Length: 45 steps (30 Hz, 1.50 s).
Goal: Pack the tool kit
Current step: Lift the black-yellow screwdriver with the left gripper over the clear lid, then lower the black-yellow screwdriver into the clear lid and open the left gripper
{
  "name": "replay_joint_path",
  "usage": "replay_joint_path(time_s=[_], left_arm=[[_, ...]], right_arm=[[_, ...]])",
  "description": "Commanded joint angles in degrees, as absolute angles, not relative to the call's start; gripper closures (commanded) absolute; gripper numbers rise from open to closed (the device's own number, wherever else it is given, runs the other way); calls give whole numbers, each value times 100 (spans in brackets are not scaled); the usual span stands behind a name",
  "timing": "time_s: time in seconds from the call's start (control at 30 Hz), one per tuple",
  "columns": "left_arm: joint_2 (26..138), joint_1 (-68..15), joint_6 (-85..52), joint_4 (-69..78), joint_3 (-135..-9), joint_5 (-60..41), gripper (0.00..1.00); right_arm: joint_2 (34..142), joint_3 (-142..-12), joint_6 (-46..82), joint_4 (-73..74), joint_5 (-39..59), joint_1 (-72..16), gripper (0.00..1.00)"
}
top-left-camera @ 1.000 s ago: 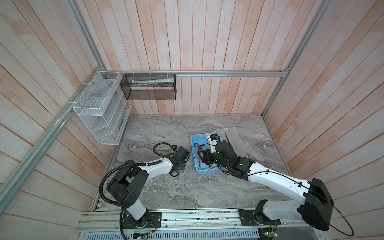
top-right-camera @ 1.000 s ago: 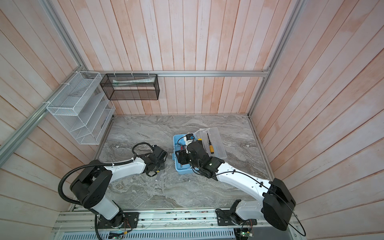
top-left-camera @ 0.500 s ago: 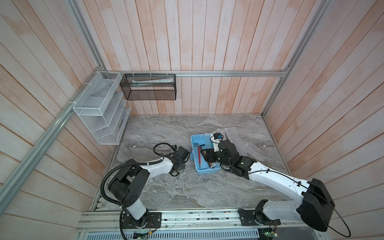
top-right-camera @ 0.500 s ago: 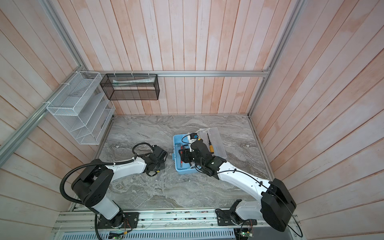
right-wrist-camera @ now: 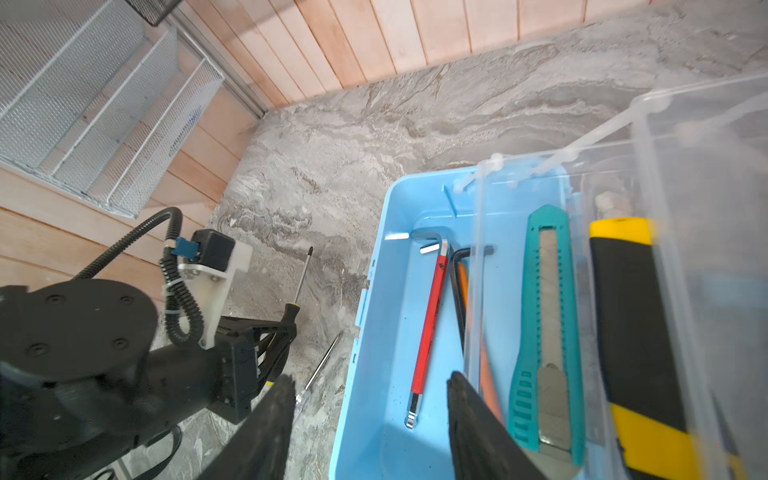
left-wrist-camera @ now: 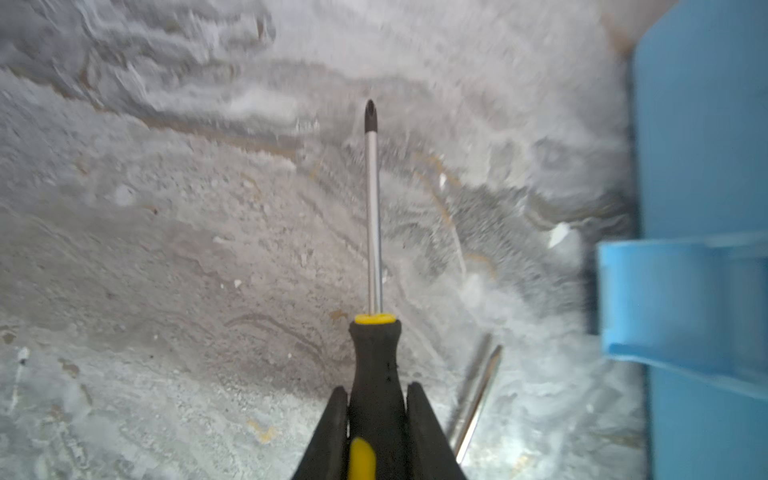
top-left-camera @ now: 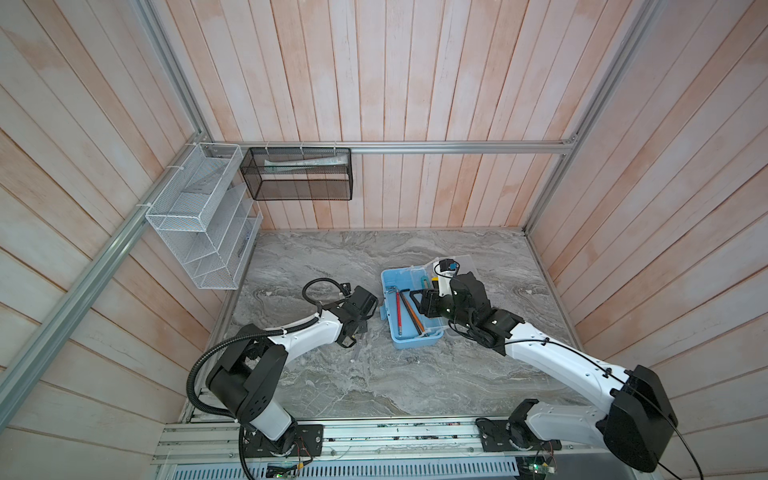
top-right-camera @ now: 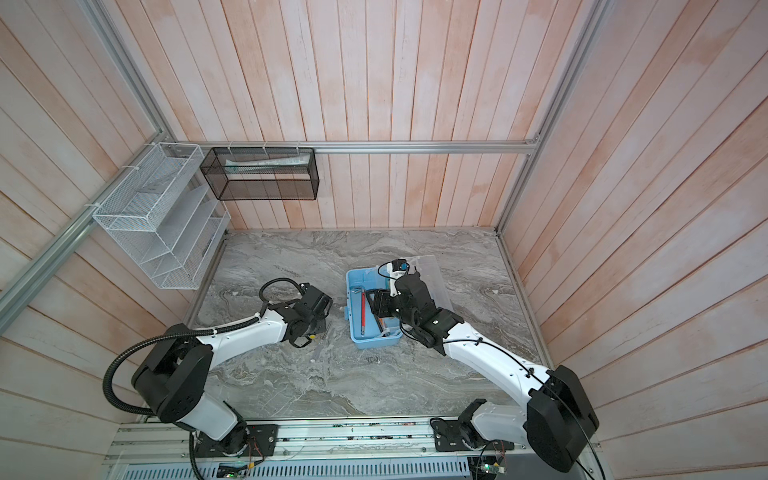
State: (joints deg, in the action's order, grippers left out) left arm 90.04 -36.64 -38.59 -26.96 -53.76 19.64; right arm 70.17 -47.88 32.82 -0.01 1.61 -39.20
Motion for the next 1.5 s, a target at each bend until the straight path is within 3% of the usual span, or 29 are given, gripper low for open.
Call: replay_joint_path(time_s=[0.0, 0.17, 0.4, 0.87, 1.47], left_arm=[[8499, -3686, -3757, -2720, -5777, 2096, 100], [8162, -4085, -3674, -1693, -5989, 1486, 100], [8794, -4838, -3832, -770, -6876, 1165, 100], [10401, -5003, -5165, 1328, -7612, -551, 100], [11887, -5422, -6083, 1711, -8659, -387, 100]], right_arm=[[6664, -4852, 3167, -90, 194, -3694, 42], [6194, -4749, 3146, -243, 232, -3122, 42], [5685, -4645, 3148, -618, 395, -2433, 42], [4799, -4479, 3248, -1073, 653, -1643, 42], [4273, -4298, 3096, -1325, 814, -1288, 43]])
